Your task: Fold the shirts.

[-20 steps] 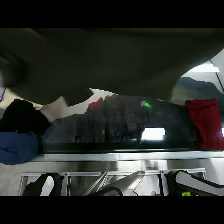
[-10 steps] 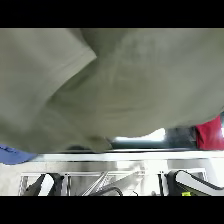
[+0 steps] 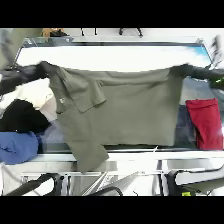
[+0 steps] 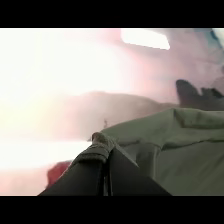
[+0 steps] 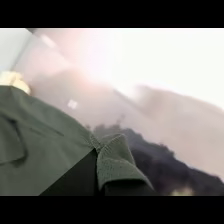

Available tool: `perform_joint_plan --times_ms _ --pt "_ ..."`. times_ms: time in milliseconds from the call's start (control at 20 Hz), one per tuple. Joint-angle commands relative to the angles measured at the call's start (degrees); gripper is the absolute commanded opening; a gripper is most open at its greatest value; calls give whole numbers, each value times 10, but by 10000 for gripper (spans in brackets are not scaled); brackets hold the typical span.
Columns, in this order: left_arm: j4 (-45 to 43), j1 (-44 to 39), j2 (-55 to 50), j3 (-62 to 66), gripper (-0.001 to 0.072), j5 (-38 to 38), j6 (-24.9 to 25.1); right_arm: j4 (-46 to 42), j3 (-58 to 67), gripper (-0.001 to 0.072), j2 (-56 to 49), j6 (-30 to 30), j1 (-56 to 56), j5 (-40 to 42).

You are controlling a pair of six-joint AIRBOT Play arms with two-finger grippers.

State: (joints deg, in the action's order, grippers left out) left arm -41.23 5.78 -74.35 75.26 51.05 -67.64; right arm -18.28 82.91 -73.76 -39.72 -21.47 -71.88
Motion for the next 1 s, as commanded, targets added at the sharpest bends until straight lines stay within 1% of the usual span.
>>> perform_joint_plan --times_ms 0,100,200,250,350,400,500,600,650,700,800,850,950 --pt "-28 -18 -173 36 15 -44 23 -22 -11 13 -148 31 14 55" --pt "-28 -18 -267 122 15 -18 22 -7 37 14 -220 28 14 57" --pt "-29 -18 -331 203 15 -5 19 1 97 15 -273 10 14 57" --pt "-36 -17 -352 236 14 -1 8 0 129 15 -292 -2 14 55" --pt "-94 -17 -382 301 14 23 -35 -2 166 15 -301 -15 14 53" --pt "-130 -18 -391 326 14 41 -56 -2 182 15 -301 -15 14 40" --pt "-179 -18 -402 370 15 82 -79 -6 207 16 -298 -29 12 -2" --pt "-231 -19 -410 402 14 126 -105 -68 212 16 -285 -49 11 1" --pt "-268 -21 -410 406 15 135 -121 -110 212 16 -278 -56 11 9" --pt "-283 -22 -410 406 14 138 -130 -156 212 16 -273 -73 11 17" --pt "-283 -22 -410 398 15 141 -130 -219 211 16 -272 -95 11 20" --pt "-283 -24 -410 392 15 144 -130 -237 210 16 -273 -102 13 19" --pt "-287 -34 -410 378 14 145 -130 -242 210 16 -274 -103 17 11"
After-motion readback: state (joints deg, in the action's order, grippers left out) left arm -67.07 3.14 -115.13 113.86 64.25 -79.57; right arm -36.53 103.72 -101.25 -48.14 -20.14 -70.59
